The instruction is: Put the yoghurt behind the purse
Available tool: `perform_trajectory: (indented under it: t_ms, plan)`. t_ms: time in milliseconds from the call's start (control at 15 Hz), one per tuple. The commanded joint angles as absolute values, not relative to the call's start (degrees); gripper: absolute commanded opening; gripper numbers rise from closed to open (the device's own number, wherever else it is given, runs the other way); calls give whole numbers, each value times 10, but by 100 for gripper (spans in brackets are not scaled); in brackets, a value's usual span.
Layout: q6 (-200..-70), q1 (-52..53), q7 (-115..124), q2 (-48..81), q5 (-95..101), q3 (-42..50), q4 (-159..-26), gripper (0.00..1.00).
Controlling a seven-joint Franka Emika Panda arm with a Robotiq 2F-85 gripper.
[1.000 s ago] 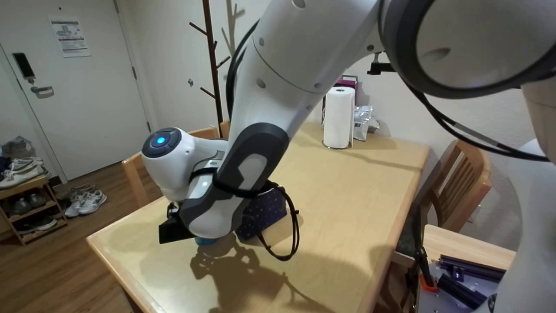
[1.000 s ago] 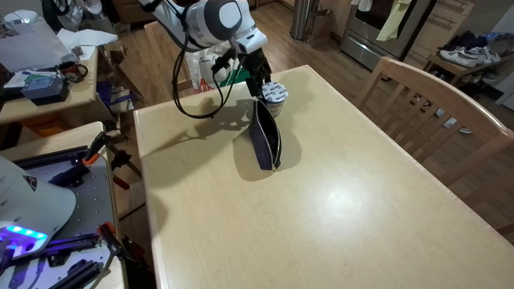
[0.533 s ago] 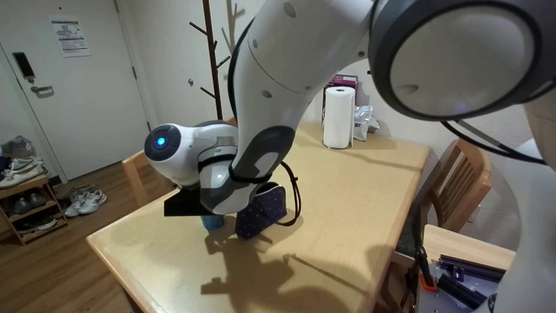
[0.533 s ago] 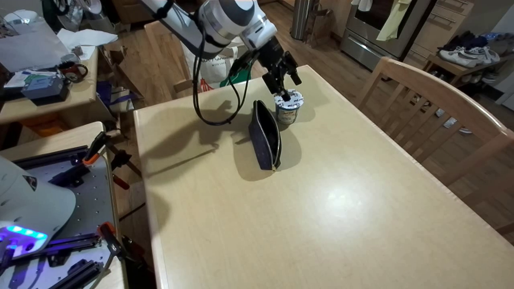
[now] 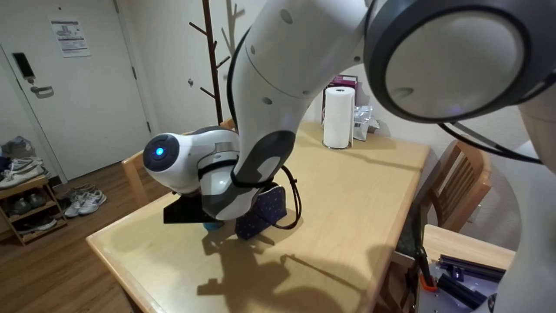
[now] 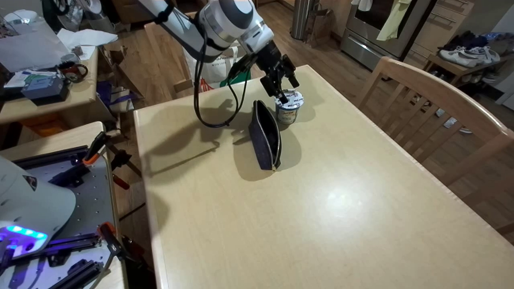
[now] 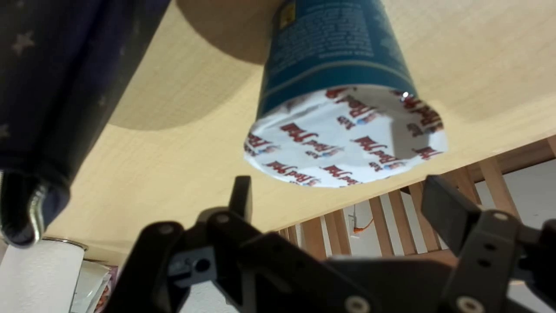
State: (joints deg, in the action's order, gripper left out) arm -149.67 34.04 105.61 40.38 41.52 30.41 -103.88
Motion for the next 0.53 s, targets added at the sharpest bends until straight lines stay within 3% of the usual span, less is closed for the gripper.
perform_trajectory:
  t_ms: [0,467]
  plan:
    - [-1463,298,1065,382,435,252,-1035,100]
    - [-1368,254,1045,287,462,178,-1024,100]
